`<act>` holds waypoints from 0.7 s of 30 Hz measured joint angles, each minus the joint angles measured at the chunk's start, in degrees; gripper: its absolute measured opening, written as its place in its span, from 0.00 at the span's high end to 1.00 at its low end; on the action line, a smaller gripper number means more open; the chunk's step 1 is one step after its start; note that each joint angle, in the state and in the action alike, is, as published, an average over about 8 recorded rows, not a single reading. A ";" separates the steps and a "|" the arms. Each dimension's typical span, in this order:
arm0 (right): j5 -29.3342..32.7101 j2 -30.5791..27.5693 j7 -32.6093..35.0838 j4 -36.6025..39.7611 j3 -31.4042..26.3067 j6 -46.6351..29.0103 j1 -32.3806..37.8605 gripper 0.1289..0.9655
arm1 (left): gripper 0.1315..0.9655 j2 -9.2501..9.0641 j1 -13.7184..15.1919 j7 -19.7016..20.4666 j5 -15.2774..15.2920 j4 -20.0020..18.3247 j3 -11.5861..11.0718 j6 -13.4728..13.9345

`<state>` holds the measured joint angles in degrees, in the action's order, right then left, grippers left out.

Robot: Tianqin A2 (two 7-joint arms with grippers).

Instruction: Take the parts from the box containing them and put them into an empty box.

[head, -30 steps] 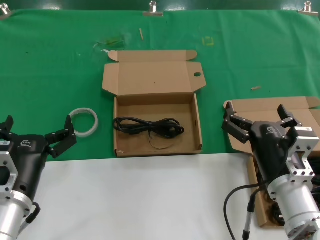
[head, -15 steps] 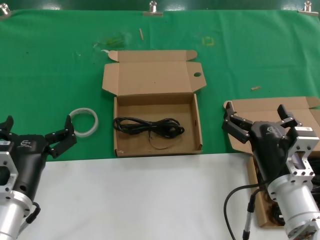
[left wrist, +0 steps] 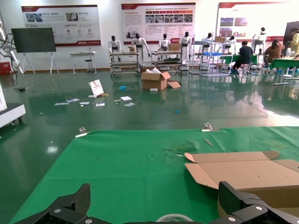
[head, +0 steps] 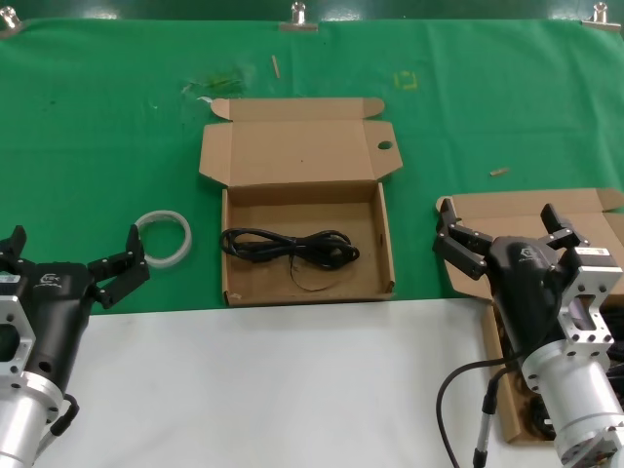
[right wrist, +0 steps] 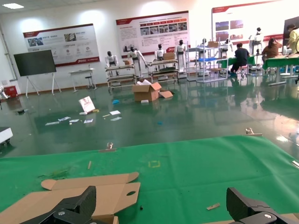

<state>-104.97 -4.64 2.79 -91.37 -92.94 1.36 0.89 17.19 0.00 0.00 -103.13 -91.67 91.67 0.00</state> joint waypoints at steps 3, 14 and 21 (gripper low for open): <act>0.00 0.00 0.00 0.00 0.00 0.00 0.00 0.00 | 0.00 0.00 0.00 0.00 0.00 0.00 0.00 0.00; 0.00 0.00 0.00 0.00 0.00 0.00 0.00 0.00 | 0.00 0.00 0.00 0.00 0.00 0.00 0.00 0.00; 0.00 0.00 0.00 0.00 0.00 0.00 0.00 0.00 | 0.00 0.00 0.00 0.00 0.00 0.00 0.00 0.00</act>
<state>-104.97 -4.64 2.79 -91.37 -92.94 1.36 0.89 17.19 0.00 0.00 -103.13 -91.67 91.67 0.00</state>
